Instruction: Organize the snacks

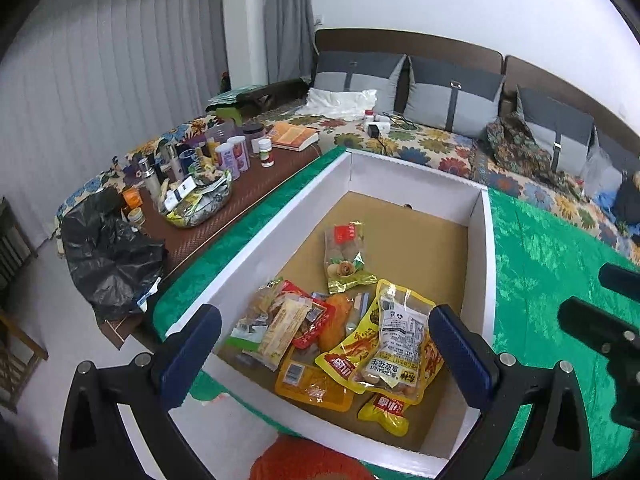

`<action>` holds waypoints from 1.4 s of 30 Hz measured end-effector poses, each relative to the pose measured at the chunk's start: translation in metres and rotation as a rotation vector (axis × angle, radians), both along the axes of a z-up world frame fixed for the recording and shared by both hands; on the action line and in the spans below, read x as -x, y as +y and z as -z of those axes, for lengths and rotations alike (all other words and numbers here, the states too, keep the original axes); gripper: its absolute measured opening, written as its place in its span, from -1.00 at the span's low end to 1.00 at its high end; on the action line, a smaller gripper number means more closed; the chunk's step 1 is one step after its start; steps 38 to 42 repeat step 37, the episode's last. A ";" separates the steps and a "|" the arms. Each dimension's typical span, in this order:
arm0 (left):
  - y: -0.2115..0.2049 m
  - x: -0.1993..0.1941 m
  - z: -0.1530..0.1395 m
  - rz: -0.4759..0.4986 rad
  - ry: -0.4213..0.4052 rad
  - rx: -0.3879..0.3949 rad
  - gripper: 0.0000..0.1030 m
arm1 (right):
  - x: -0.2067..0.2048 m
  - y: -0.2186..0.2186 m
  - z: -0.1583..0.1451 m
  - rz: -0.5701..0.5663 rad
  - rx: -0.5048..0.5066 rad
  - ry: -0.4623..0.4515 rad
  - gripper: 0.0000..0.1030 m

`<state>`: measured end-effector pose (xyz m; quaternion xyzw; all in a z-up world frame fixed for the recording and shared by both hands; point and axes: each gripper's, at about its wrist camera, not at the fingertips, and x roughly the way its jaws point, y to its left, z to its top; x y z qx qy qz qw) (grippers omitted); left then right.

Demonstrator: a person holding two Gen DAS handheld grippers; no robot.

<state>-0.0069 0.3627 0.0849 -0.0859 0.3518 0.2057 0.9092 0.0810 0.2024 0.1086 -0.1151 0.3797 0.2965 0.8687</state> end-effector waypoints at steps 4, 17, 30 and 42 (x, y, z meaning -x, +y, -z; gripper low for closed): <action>0.008 0.006 -0.008 -0.032 0.000 0.005 0.99 | 0.001 0.010 -0.007 -0.011 0.000 -0.006 0.61; 0.022 0.009 -0.004 -0.070 0.010 0.026 0.99 | 0.003 0.029 0.006 -0.026 0.033 0.021 0.61; 0.021 0.008 -0.008 -0.062 -0.006 0.040 0.99 | 0.002 0.027 0.011 -0.011 0.039 0.046 0.61; 0.022 0.003 -0.002 -0.061 0.015 0.066 0.99 | 0.001 0.026 0.012 -0.008 0.036 0.047 0.61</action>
